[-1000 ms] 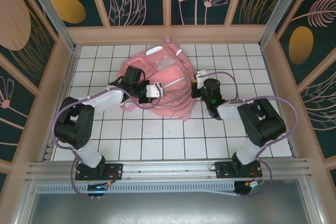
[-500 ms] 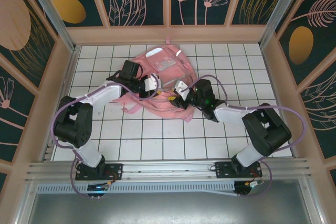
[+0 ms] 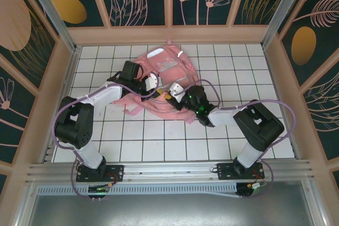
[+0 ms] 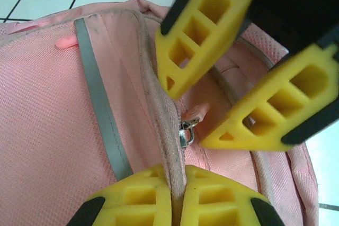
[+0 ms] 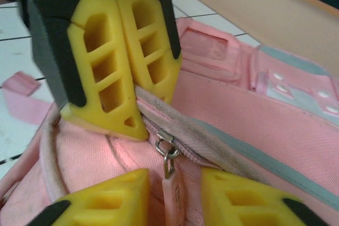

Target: Pack the student bag

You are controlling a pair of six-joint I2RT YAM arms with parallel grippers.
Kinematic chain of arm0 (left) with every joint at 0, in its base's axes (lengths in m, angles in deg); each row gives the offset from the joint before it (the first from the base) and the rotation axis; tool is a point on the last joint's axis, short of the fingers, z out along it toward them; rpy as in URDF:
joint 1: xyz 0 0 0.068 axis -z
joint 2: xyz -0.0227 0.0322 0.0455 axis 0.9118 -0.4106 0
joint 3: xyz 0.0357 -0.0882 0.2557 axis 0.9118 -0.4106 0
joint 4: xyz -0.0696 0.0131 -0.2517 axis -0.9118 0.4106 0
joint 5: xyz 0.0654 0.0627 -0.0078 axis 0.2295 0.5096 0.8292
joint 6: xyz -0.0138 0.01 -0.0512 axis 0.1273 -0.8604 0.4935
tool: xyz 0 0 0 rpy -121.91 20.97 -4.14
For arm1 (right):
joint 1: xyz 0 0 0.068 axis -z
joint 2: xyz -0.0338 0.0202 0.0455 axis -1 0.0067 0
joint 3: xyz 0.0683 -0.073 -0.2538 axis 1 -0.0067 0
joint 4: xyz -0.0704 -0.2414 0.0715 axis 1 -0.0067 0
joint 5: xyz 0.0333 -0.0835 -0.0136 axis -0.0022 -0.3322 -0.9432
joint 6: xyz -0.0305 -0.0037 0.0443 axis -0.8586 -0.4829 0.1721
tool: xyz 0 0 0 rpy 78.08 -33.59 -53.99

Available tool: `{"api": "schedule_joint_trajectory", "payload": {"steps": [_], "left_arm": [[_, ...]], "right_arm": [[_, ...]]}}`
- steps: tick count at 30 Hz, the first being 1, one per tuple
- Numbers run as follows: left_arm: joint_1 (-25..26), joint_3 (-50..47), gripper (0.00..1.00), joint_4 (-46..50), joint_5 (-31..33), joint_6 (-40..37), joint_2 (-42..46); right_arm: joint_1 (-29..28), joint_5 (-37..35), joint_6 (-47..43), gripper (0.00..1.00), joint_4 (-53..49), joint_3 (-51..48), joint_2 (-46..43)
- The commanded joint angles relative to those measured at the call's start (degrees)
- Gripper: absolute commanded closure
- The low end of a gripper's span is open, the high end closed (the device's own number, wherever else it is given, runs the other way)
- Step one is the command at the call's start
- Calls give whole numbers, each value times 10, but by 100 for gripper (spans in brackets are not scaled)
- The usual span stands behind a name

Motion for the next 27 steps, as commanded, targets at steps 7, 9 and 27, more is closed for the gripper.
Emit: {"api": "schedule_joint_trajectory", "payload": {"steps": [7,9,27], "left_arm": [[5,5,100,-42,-93,34,-1],[0,7,100,-37,-90,33,0],[-82,14,100,76,-85,-139,33]], "right_arm": [[-17,-209,48,100,142,-37,21],[3,-205,82,100,125,-50,3],[217,-127,310,100,-28,-66,-27]]}}
